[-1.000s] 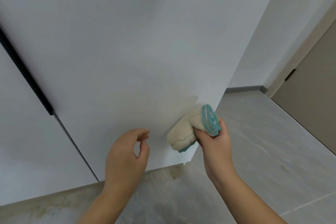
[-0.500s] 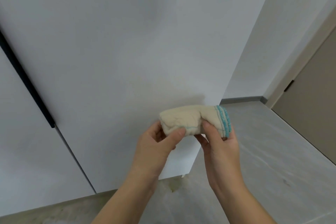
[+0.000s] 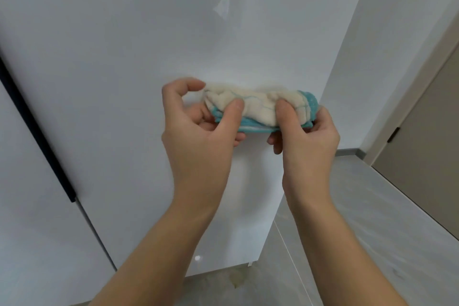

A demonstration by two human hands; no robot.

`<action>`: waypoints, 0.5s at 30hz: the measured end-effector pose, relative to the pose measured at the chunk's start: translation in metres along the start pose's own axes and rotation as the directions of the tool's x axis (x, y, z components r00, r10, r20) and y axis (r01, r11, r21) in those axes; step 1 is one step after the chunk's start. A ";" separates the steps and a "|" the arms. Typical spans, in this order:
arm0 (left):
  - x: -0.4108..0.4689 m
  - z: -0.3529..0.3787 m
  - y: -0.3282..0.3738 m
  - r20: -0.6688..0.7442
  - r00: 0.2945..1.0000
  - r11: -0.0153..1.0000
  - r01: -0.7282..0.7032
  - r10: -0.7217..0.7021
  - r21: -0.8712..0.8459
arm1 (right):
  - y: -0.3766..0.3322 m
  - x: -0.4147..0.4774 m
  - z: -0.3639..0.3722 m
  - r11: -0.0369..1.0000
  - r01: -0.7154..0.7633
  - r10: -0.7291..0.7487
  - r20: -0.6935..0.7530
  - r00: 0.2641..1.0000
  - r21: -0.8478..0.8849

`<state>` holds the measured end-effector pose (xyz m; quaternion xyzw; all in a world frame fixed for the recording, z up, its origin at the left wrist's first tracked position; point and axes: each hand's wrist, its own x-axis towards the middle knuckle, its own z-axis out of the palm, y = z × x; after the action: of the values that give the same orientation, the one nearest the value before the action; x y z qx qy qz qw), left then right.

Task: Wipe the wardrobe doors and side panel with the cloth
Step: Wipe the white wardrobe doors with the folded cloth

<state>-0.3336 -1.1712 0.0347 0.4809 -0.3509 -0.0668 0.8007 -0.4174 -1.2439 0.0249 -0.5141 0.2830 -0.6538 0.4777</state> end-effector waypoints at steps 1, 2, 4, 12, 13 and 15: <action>0.007 0.002 0.002 0.010 0.999 0.998 -0.051 0.051 0.042 | -0.003 0.007 0.005 0.999 0.046 -0.047 -0.024 0.999 -0.026; 0.013 0.005 0.003 0.020 0.995 0.991 -0.095 0.093 0.095 | -0.006 0.014 0.011 0.995 0.085 -0.087 -0.046 0.995 -0.056; 0.023 0.008 0.001 0.028 0.988 0.970 -0.153 0.150 0.189 | -0.008 0.026 0.019 0.983 0.137 -0.145 -0.063 0.987 -0.124; -0.004 -0.003 -0.050 0.045 0.992 0.954 -0.129 0.122 0.269 | 0.035 0.010 -0.003 0.928 0.192 -0.200 0.008 0.980 -0.320; -0.011 -0.006 -0.060 0.049 0.994 0.954 -0.107 0.098 0.279 | 0.044 0.005 -0.009 0.930 0.177 -0.183 0.014 0.983 -0.323; -0.026 -0.011 -0.080 0.041 0.999 0.960 -0.038 0.028 0.279 | 0.062 -0.004 -0.019 0.931 0.144 -0.144 0.024 0.989 -0.336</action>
<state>-0.3280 -1.1941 -0.0467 0.5820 -0.3793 -0.0117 0.7192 -0.4149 -1.2661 -0.0362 -0.6074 0.3525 -0.6290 0.3334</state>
